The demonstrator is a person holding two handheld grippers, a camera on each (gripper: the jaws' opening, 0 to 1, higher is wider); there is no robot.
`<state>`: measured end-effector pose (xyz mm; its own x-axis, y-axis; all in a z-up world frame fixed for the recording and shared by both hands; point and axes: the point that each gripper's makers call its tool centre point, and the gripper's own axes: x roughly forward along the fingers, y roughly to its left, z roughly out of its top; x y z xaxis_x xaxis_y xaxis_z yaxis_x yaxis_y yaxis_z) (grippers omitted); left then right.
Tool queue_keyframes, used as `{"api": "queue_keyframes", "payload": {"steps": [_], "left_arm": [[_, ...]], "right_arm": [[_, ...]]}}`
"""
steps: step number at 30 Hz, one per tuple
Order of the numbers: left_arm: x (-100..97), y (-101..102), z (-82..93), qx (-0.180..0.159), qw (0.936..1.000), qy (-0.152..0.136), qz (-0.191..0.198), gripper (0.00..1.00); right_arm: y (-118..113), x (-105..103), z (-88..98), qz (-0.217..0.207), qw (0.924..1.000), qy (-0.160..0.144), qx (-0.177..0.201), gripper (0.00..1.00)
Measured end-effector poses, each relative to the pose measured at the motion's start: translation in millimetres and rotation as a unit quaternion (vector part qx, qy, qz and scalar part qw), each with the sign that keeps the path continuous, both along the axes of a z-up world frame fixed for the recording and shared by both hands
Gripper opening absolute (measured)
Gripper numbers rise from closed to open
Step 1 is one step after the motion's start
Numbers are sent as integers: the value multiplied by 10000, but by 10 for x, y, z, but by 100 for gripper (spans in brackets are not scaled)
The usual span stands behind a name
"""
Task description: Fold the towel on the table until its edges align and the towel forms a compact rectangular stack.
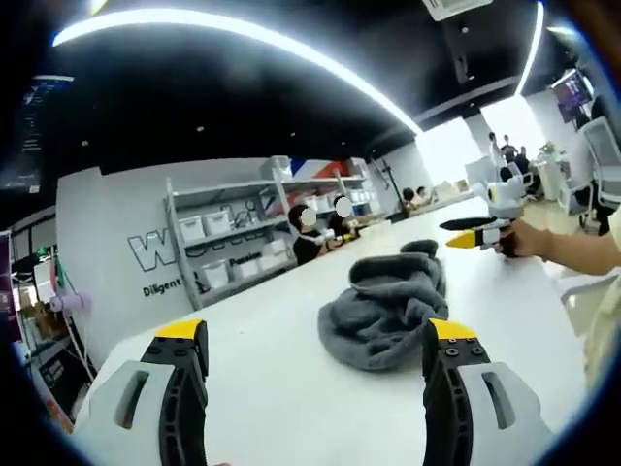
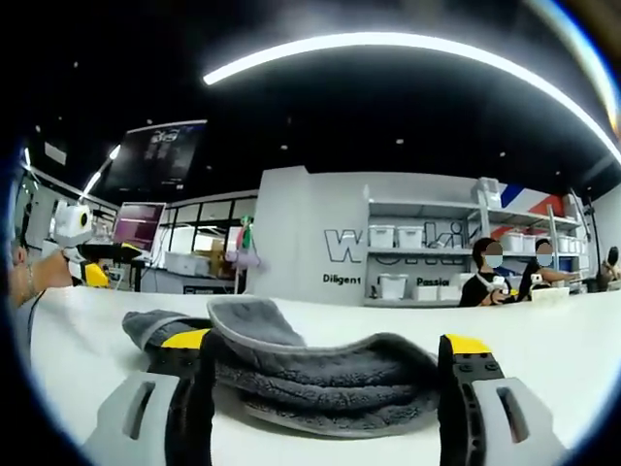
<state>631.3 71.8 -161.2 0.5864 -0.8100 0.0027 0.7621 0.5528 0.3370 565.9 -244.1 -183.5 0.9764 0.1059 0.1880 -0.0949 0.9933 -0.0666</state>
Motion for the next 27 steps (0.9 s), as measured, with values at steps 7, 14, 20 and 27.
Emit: {"api": "queue_keyframes", "payload": {"steps": [7,14,20,27], "left_arm": [[-271,-381,-182,458,9912,497,-1138,71],[-381,-700,-348,906,9831,533,-1500,68],[-466,-896,-371,891,9764,489,-1903,51],[-613,-993,-532,1262,9645,545,-2256,34]], "right_arm": [[-6,-10,4,-11,10000,-9,0,95],[-22,-19,17,-21,10000,-49,43,93],[-41,-44,56,23,9997,-166,176,89],[-25,-66,71,65,9996,-209,188,88]]}}
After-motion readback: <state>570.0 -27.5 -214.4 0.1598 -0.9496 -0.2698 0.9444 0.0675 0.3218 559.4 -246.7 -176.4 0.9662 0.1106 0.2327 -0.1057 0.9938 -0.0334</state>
